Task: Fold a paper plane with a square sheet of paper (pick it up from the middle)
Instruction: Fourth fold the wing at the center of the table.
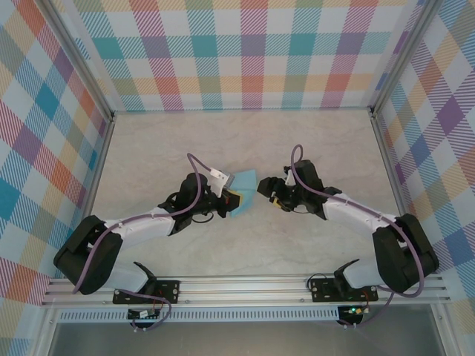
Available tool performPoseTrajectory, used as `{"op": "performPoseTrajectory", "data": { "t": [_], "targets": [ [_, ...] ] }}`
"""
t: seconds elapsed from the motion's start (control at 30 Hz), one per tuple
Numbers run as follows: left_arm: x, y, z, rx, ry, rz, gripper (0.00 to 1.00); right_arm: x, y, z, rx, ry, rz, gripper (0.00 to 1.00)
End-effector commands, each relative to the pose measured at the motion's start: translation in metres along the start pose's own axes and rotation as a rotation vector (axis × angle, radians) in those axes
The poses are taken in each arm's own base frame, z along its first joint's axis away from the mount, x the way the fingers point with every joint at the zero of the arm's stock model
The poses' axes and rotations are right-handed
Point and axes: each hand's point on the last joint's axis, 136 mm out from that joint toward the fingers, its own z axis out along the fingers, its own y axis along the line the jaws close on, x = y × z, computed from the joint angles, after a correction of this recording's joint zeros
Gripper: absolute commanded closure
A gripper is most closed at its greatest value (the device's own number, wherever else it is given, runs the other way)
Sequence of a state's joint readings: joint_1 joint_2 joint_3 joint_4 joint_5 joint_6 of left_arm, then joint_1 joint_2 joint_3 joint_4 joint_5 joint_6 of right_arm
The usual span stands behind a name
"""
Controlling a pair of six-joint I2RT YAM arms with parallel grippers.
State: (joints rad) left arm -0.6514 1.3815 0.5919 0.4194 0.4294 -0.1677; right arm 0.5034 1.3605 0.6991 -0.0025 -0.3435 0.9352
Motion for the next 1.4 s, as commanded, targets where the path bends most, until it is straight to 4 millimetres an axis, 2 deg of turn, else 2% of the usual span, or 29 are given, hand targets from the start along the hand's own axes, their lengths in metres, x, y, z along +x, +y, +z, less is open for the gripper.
{"op": "performPoseTrajectory", "data": {
  "t": [0.0, 0.3, 0.4, 0.57, 0.7, 0.9, 1.07, 1.37],
  "targets": [
    [-0.013, -0.011, -0.008, 0.034, -0.043, 0.021, 0.97, -0.005, -0.002, -0.010, 0.020, -0.046, 0.004, 0.24],
    [-0.025, -0.013, -0.003, 0.050, -0.086, 0.049, 0.97, -0.014, -0.003, -0.031, 0.065, -0.134, -0.011, 0.23],
    [-0.018, -0.009, 0.006, 0.049, -0.071, 0.039, 0.97, -0.011, 0.001, -0.029, 0.049, -0.115, -0.018, 0.23],
    [0.019, 0.013, 0.026, 0.018, 0.014, -0.069, 0.97, 0.000, 0.006, -0.014, -0.014, -0.022, -0.001, 0.23],
    [0.036, 0.024, 0.033, -0.006, 0.044, -0.186, 0.98, 0.007, 0.004, 0.000, -0.037, 0.044, 0.000, 0.23],
    [0.044, 0.031, 0.036, -0.028, 0.061, -0.341, 0.98, 0.017, -0.004, 0.020, -0.055, 0.132, -0.025, 0.27],
    [0.043, 0.034, 0.034, -0.024, 0.052, -0.411, 0.99, 0.022, -0.012, 0.034, -0.069, 0.179, -0.020, 0.32],
    [0.041, 0.037, 0.030, -0.011, 0.047, -0.471, 0.99, 0.016, -0.013, 0.050, -0.118, 0.160, -0.093, 0.46]
  ]
}}
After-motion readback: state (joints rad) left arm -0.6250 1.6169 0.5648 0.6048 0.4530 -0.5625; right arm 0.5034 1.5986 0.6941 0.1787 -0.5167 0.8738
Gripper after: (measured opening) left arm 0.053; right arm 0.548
